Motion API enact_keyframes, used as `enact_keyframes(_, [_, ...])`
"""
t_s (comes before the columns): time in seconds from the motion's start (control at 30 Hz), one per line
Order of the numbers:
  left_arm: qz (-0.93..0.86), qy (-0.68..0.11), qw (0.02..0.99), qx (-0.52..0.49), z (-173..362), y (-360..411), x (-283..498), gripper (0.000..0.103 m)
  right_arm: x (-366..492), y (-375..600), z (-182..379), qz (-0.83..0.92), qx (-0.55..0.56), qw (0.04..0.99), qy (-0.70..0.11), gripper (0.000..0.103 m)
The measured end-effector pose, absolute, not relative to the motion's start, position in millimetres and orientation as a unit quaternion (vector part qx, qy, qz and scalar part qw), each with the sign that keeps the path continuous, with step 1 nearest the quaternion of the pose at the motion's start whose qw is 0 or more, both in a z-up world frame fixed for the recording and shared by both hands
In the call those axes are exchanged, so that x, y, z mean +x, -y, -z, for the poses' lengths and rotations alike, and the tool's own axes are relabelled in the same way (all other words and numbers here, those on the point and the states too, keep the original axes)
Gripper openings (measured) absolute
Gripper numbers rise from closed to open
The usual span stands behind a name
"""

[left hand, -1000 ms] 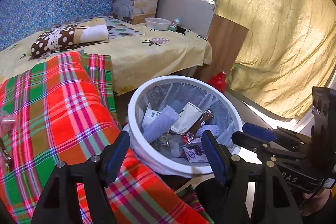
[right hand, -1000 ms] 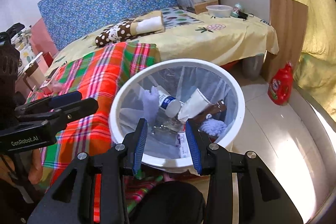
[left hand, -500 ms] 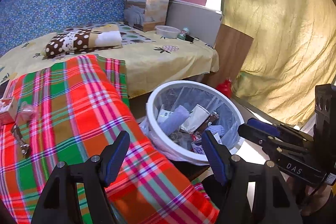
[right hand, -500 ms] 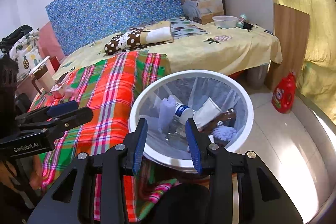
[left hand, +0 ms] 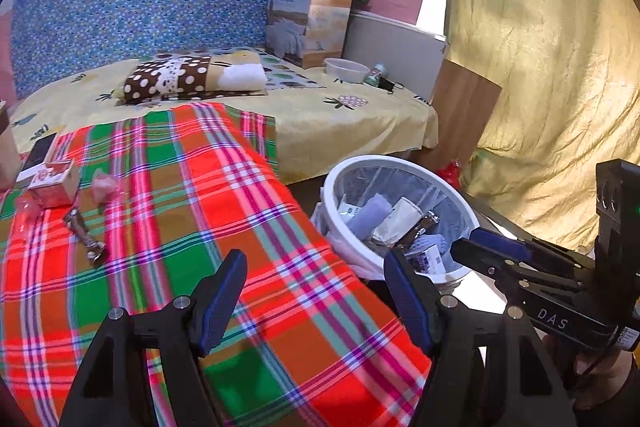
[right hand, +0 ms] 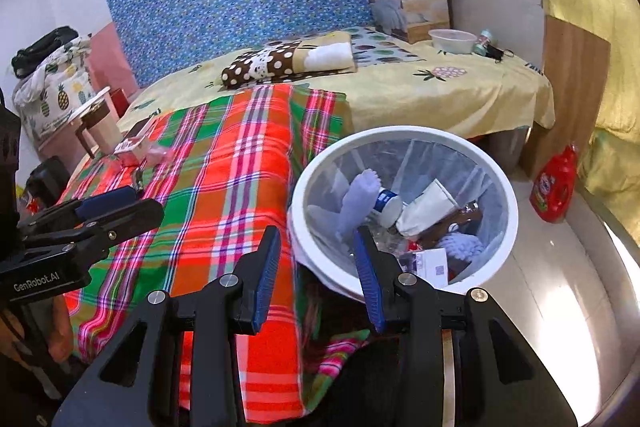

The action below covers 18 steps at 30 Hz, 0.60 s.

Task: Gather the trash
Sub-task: 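Move both open tools back over the remaining trash on the cloth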

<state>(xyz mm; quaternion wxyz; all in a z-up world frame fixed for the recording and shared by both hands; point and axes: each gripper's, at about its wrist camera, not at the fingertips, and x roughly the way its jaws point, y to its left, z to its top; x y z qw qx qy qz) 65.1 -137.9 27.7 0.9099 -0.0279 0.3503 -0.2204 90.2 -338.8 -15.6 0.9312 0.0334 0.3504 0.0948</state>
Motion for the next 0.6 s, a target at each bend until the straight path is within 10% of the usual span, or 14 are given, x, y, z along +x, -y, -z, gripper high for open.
enact_keyframes(0.6, [0.150, -0.346, 0.925, -0.056, -21.0, 71.3, 31.6, 0.070, 80.4, 279.6, 11.9, -0.188, 0.009, 0.919, -0.346, 0.040])
